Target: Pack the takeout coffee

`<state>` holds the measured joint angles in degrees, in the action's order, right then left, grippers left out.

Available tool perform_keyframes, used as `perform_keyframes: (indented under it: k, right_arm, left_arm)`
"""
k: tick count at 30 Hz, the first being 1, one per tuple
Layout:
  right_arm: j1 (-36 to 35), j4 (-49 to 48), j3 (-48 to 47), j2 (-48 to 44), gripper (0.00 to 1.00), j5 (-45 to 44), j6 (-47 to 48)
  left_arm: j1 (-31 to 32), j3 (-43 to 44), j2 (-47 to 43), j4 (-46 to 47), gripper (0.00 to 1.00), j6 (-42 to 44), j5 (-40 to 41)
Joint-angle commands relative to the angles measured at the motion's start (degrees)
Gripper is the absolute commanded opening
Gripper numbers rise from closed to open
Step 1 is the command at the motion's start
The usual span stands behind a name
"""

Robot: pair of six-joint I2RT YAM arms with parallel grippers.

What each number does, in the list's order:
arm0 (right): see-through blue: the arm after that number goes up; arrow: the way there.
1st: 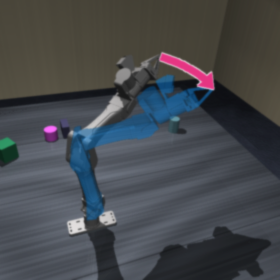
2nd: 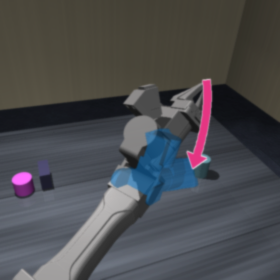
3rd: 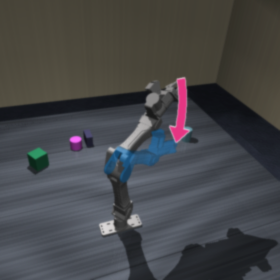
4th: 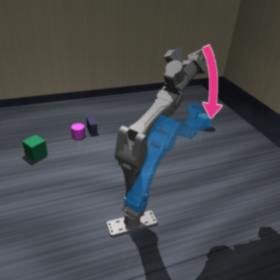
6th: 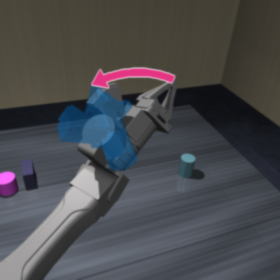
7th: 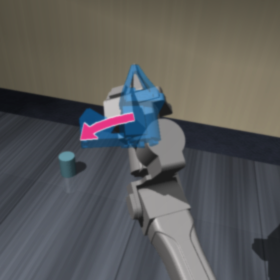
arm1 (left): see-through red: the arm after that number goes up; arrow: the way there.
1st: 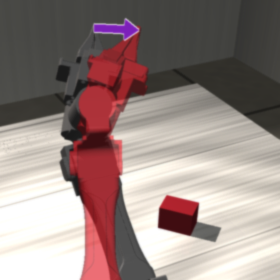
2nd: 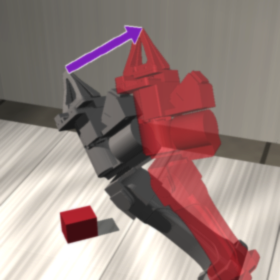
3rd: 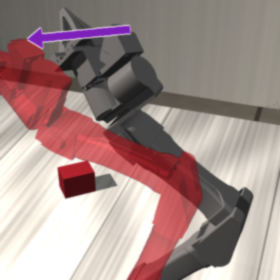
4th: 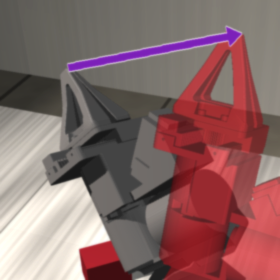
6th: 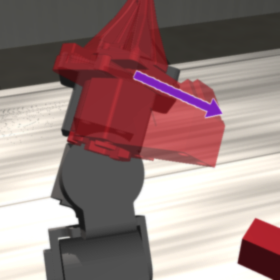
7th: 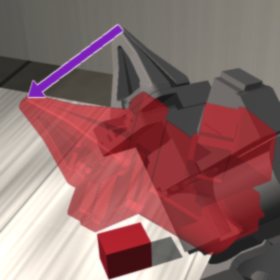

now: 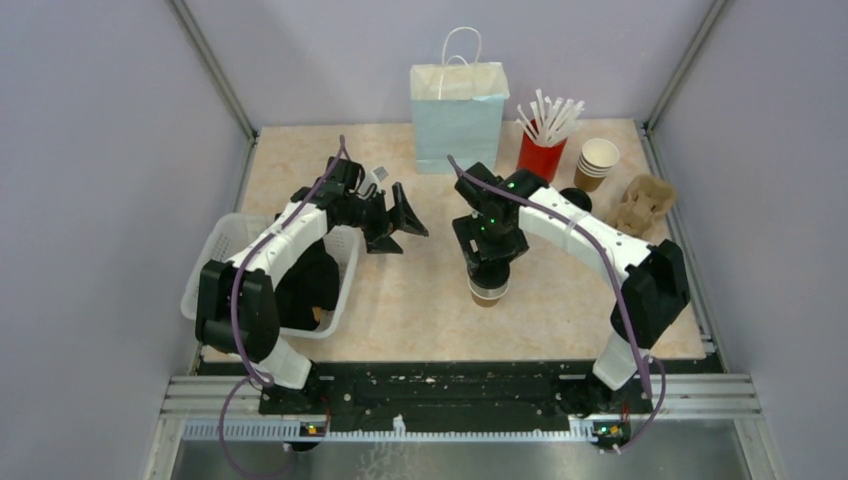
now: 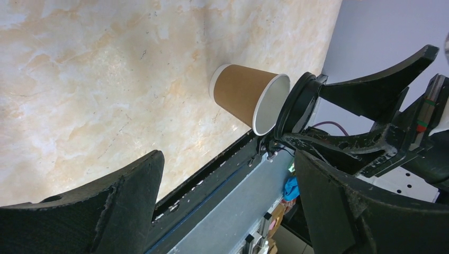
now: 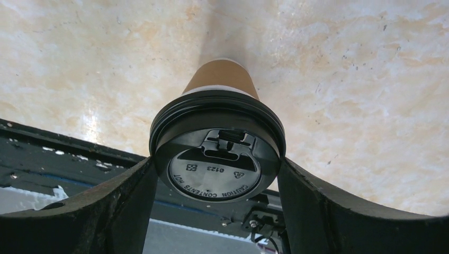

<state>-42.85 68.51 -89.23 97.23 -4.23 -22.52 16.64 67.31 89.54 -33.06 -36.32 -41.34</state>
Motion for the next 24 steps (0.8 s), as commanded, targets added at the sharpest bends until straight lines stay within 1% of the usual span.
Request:
perform_keyframes:
  k: [1, 7, 13, 24]
  right_arm:
    - [-0.78, -1.90, 1.66, 0.14, 0.76, -0.02, 0.31]
    - [-0.77, -2.32, 3.01, -0.16, 0.77, -0.43, 0.47]
    - [-0.82, -3.70, 4.16, -0.37, 0.78, 1.07, 0.46]
    - [-1.11, -2.98, 5.20, -0.73, 0.79, 0.49, 0.64]
  left_arm:
    - [0.14, 0.80, -0.54, 1.17, 0.98, 0.91, -1.12]
    - [0.13, 0.39, -1.02, 1.61, 0.98, 0.39, -0.94]
    - [0.14, 0.37, -1.03, 1.83, 0.98, 0.33, -0.70]
    - [0.14, 0.09, -0.85, 2.56, 0.98, -0.31, -0.94]
